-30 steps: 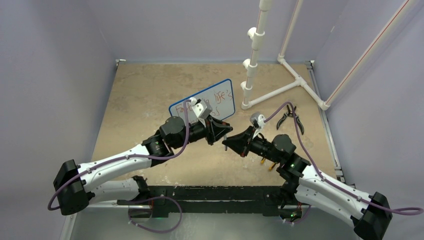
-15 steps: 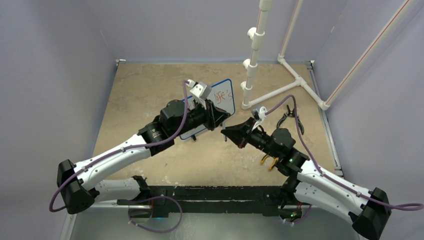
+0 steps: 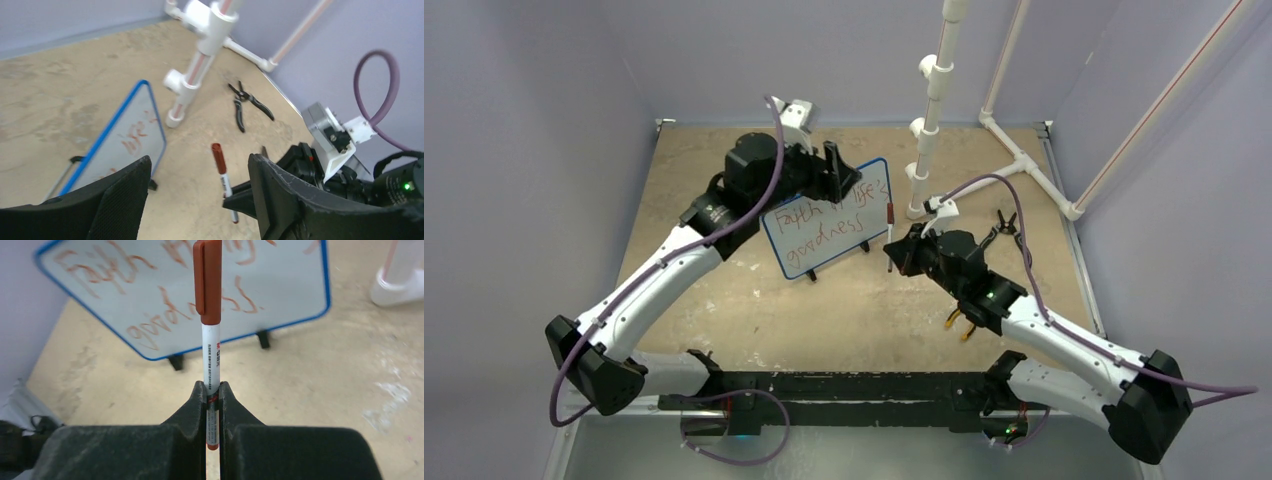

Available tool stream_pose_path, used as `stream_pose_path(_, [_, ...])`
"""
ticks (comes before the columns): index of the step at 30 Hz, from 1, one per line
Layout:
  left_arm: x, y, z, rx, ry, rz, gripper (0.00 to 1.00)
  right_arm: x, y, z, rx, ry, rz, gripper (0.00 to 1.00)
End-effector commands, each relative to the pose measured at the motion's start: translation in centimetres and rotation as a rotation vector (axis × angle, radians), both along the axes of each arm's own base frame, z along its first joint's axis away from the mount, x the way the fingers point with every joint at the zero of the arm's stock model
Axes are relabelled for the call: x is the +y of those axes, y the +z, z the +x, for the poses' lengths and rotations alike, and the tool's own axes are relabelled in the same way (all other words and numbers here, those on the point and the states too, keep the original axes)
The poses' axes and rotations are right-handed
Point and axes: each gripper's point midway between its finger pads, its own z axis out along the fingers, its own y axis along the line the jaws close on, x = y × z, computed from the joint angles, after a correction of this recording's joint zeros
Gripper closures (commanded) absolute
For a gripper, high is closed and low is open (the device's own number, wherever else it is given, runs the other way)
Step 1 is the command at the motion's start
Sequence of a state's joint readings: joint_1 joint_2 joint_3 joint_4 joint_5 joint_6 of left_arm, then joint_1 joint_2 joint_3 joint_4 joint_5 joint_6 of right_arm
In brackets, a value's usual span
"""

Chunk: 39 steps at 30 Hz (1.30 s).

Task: Write a sentence on the whiteboard
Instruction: Place the whiteboard marker at the center of the board, then reset both arms

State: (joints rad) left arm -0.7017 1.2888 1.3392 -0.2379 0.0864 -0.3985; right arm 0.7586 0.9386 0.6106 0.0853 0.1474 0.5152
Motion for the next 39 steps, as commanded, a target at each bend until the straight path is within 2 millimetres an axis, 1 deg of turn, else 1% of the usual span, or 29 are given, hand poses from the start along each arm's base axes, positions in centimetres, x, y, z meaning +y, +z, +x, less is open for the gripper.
stream_pose_path(1, [6.4,1.0,3.2,-0.031,0.179,0.059,0.28,-2.2,-4.2,1.1,0.142,-0.098,-0.055,1.00])
stream_pose_path(3, [9.0,0.2,4.5,-0.032,0.244,0.095,0.26,-2.6,-5.5,1.7,0.184,-0.104,-0.055,1.00])
stream_pose_path(5, [12.6,-1.2,6.1,-0.013,0.344,0.135,0.24,-3.0,-6.8,2.0,0.219,-0.112,-0.061,0.98])
stream_pose_path(8, [17.4,-3.6,7.7,0.032,0.467,0.150,0.24,-3.4,-8.4,2.4,0.265,-0.123,-0.066,0.88])
stream_pose_path(10, [20.0,-4.5,8.3,0.038,0.541,0.149,0.23,-3.8,-9.5,2.5,0.295,-0.134,-0.069,0.81])
stream_pose_path(13, [22.5,-5.5,8.3,0.043,0.620,0.162,0.23,-4.6,-10.3,2.9,0.318,-0.164,-0.077,0.64])
stream_pose_path(16, [24.4,-6.4,7.9,0.029,0.704,0.210,0.23,-5.4,-9.9,3.4,0.308,-0.203,-0.073,0.39])
stream_pose_path(17, [25.0,-6.6,7.7,0.023,0.733,0.218,0.22,-5.6,-9.5,3.7,0.295,-0.217,-0.071,0.34])
stream_pose_path(19, [25.8,-6.9,7.0,0.008,0.772,0.227,0.22,-6.2,-8.5,4.4,0.262,-0.248,-0.065,0.19])
stream_pose_path(21, [26.2,-6.6,6.5,-0.027,0.791,0.219,0.21,-6.9,-7.2,5.2,0.219,-0.276,-0.057,0.12])
stream_pose_path(22, [26.5,-6.5,6.3,-0.041,0.804,0.218,0.21,-7.3,-6.5,5.6,0.192,-0.283,-0.049,0.11])
stream_pose_path(24, [27.4,-6.2,5.7,-0.061,0.847,0.217,0.19,-8.2,-4.8,6.5,0.128,-0.298,-0.023,0.09])
stream_pose_path(26, [28.2,-5.9,5.0,-0.076,0.888,0.215,0.18,-9.5,-2.9,7.3,0.054,-0.320,0.012,0.08])
stream_pose_path(29, [29.1,-5.6,4.0,-0.099,0.934,0.210,0.15,-12.2,0.7,8.1,-0.086,-0.380,0.066,0.08])
stream_pose_path(31, [29.6,-5.4,3.3,-0.115,0.957,0.209,0.14,-13.7,3.9,7.9,-0.224,-0.421,0.088,0.08])
stream_pose_path(34, [30.3,-5.0,2.4,-0.140,0.986,0.205,0.13,-15.8,7.3,7.1,-0.396,-0.495,0.077,0.07])
stream_pose_path(36, [30.6,-4.8,1.9,-0.155,1.001,0.203,0.13,-16.8,8.9,6.7,-0.482,-0.525,0.044,0.07])
stream_pose_path(39, [31.0,-4.6,1.5,-0.166,1.015,0.206,0.13,-17.2,9.8,6.6,-0.526,-0.540,0.024,0.08])
